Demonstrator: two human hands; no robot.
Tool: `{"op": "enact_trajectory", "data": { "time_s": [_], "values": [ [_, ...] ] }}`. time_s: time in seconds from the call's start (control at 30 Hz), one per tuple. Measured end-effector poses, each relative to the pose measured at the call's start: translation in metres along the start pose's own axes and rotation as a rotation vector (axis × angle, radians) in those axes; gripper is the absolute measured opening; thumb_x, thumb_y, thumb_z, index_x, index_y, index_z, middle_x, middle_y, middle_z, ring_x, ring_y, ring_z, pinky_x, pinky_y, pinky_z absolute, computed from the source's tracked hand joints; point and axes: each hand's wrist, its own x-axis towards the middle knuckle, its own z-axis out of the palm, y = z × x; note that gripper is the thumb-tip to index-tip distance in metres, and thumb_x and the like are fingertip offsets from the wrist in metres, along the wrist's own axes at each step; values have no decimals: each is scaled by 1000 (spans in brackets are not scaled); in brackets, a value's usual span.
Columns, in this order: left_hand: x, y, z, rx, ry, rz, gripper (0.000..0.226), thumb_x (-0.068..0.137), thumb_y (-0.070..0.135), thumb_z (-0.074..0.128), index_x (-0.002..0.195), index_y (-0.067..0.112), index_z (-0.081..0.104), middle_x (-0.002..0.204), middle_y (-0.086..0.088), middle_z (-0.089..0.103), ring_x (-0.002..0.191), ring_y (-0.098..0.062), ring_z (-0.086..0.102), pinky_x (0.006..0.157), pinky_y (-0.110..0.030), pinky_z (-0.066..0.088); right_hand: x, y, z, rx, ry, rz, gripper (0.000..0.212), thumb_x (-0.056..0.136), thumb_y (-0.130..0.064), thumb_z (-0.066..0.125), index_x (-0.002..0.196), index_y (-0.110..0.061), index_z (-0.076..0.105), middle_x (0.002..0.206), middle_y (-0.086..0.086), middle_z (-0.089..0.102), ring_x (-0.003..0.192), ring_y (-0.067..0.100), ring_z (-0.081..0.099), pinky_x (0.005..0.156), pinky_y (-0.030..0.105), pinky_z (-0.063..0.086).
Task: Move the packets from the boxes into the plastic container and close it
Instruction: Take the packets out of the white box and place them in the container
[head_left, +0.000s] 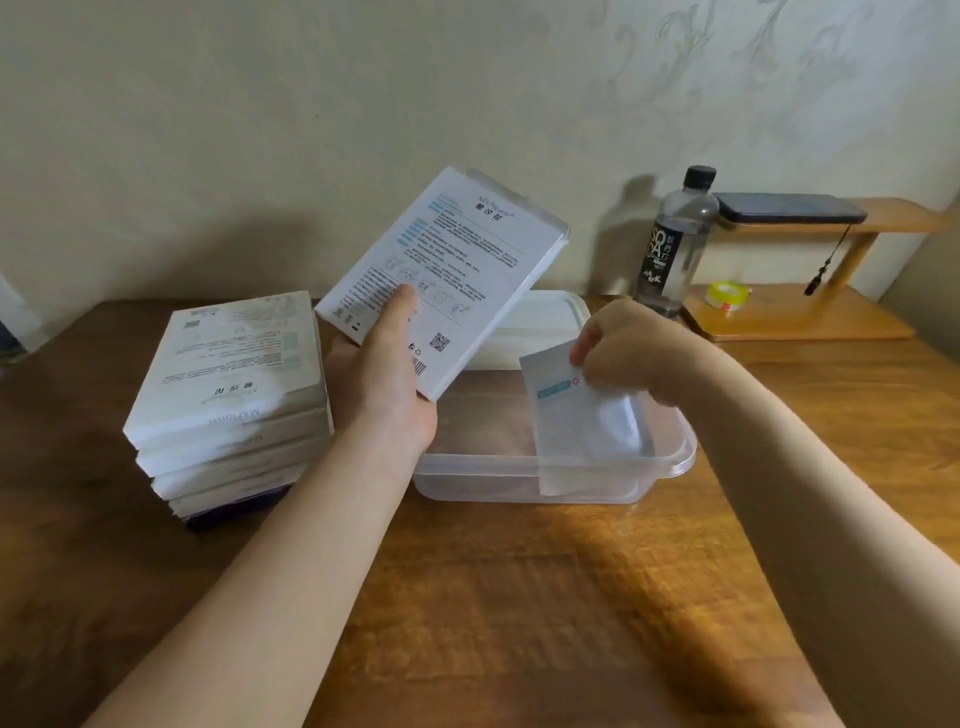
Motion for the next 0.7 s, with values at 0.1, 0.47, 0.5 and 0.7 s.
{"op": "enact_trajectory", "data": {
  "time_s": [0.1,0.47,0.5,0.7],
  "values": [
    [2,-1,-1,23,-14,4,28,85,25,82,110,23,70,95,3,80,84,-19,78,81,-50,63,-7,-5,8,-542,4,-116,30,90,-6,60,120,-6,63,115,13,60,100,27,51,75,29,49],
    [2,-2,1,17,-42,-1,23,89,21,79,109,23,68,91,5,80,79,-15,78,71,-41,64,-13,0,20,-892,-512,-261,97,81,-64,70,158,-38,17,162,-4,30,146,26,32,116,41,31],
    [2,-1,1,21,-45,-4,22,89,21,79,108,23,68,90,5,80,78,-15,78,71,-41,64,-13,1,20,-912,-527,-257,97,82,-64,68,159,-39,14,163,-3,29,146,27,32,115,40,31],
    [1,-1,0,37,-51,-9,21,89,22,79,106,25,68,91,5,80,77,-14,78,70,-39,64,-3,7,30,-887,-502,-315,96,79,-58,75,156,-27,27,144,0,51,119,23,50,102,35,42]
  ]
}}
